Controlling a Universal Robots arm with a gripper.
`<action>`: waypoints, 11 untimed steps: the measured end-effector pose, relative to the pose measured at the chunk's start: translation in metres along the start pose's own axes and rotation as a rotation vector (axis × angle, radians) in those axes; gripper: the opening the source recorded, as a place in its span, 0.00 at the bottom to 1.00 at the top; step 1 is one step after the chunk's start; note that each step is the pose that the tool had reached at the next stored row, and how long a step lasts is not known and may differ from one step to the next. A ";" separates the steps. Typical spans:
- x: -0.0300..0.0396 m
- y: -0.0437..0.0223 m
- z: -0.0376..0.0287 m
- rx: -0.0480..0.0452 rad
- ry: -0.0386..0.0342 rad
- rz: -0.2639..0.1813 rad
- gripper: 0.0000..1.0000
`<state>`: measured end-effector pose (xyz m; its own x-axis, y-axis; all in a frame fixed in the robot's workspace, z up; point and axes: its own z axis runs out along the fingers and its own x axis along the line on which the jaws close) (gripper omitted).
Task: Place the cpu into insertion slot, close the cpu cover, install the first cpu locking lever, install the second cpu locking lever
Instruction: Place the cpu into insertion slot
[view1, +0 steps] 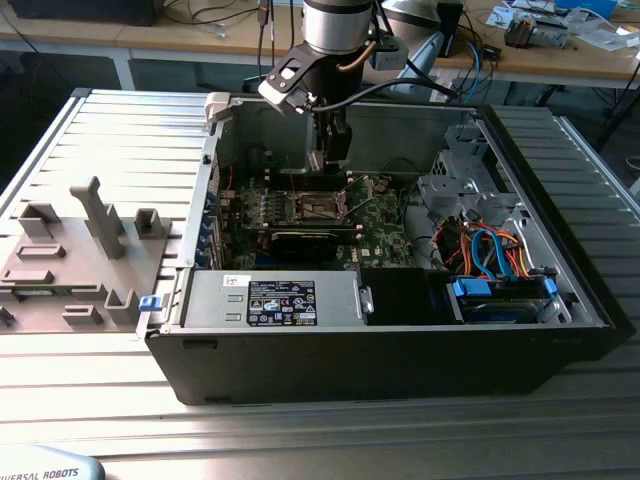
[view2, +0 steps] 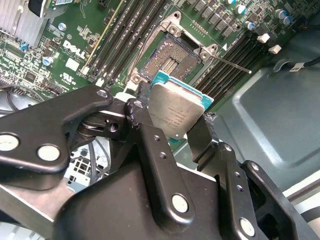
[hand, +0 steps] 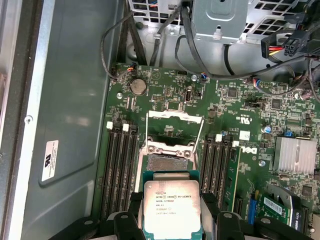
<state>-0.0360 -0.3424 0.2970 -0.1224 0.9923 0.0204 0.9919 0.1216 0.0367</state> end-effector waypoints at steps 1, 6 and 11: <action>0.0000 0.0000 0.0000 0.0000 -0.0001 0.002 0.54; 0.0000 0.0000 0.0000 -0.0001 -0.0002 0.006 0.54; 0.0000 0.0000 0.0000 -0.0002 -0.0003 0.009 0.54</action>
<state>-0.0360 -0.3424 0.2970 -0.1130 0.9934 0.0204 0.9930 0.1122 0.0367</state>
